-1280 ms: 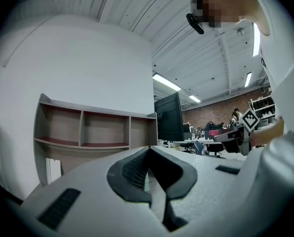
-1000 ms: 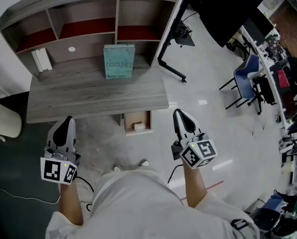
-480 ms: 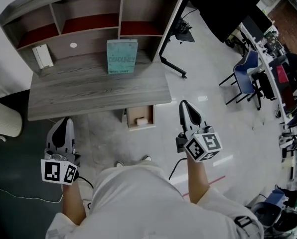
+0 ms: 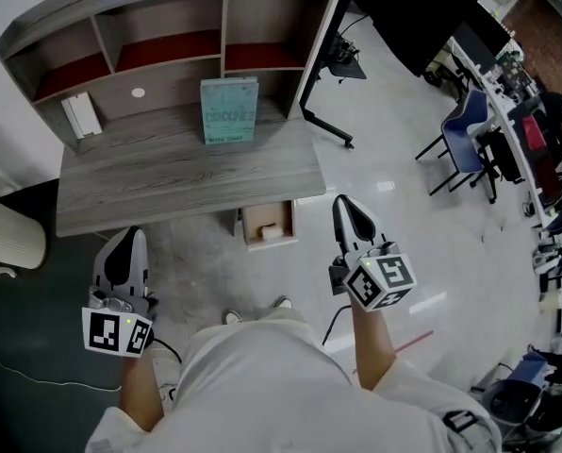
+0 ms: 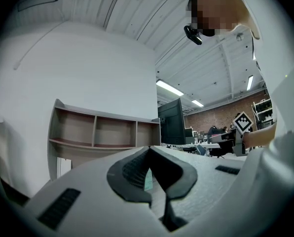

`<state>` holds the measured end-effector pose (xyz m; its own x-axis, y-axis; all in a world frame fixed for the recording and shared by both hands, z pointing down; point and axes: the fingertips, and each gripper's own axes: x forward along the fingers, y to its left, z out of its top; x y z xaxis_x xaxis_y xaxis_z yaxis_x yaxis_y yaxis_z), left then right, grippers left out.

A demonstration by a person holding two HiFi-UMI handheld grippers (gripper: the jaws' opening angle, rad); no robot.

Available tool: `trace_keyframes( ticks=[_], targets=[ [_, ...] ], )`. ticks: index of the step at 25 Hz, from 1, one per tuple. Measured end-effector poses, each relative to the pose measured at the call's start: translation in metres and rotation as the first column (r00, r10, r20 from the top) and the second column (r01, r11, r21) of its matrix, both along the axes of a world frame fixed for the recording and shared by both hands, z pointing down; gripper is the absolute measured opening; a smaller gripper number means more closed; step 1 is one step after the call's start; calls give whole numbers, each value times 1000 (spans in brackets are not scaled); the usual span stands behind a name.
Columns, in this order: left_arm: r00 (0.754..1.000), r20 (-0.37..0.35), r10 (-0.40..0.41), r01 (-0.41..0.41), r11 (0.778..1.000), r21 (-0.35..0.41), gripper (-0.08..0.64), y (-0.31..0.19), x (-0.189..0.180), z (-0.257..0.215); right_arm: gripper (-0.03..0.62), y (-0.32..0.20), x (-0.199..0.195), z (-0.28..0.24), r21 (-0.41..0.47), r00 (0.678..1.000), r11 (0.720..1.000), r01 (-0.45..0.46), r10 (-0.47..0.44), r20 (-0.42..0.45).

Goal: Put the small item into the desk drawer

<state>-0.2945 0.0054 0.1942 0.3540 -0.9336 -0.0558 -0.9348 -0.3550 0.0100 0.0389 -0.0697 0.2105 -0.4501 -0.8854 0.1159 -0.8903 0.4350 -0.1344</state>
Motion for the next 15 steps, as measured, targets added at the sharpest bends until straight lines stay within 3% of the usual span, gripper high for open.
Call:
trace_keyframes(
  ticks=[4,15],
  targets=[
    [1000,-5,-7,7,999,31,6,4,1,-2,-2,5,2,1,2,1000,1000,-15,15,-17],
    [999,-37,17,-16,1000,14,6,13,9,10,-2,17,-4,6,-4,999,1000,-10,10,-39]
  ],
)
